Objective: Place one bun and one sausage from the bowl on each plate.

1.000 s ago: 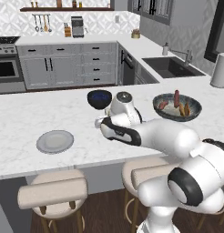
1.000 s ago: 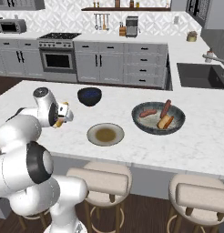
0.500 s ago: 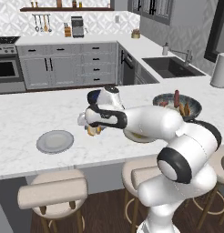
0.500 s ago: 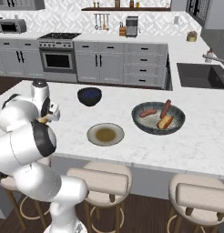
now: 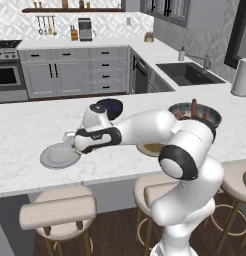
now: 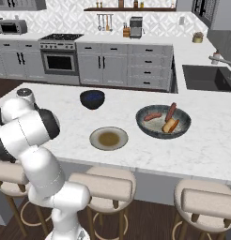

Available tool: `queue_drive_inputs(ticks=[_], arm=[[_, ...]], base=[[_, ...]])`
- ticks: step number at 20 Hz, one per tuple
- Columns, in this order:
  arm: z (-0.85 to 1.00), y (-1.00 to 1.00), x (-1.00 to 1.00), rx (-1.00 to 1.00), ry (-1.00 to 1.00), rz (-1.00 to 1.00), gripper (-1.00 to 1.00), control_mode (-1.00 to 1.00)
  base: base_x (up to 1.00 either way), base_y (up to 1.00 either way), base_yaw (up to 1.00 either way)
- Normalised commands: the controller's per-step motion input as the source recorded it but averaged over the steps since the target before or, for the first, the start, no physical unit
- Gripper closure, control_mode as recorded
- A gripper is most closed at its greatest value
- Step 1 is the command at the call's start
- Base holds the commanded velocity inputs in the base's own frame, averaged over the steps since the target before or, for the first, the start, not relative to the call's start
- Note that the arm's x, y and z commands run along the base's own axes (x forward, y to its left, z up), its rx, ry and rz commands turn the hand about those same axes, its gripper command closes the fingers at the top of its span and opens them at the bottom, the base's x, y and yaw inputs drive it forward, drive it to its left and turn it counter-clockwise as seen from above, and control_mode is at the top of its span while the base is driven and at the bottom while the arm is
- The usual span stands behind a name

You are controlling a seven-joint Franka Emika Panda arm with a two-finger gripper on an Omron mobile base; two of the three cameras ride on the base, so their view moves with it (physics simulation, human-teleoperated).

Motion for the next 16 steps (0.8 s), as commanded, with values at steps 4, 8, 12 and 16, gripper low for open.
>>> queue_drive_inputs(ticks=[4,8,12,16], arm=[[-0.09,0.50,0.49,-0.05,0.00,-0.03,1.00,-1.00],[-0.27,0.56,0.54,-0.04,0.03,-0.02,-1.00,-1.00],[-0.50,0.35,0.44,-0.05,0.03,0.00,-1.00,-1.00],[0.10,0.02,0.03,-0.01,0.00,-0.01,-1.00,-1.00]], base=[[0.00,0.00,0.00],[0.00,0.00,0.00],[0.00,0.00,0.00],[0.00,0.00,0.00]])
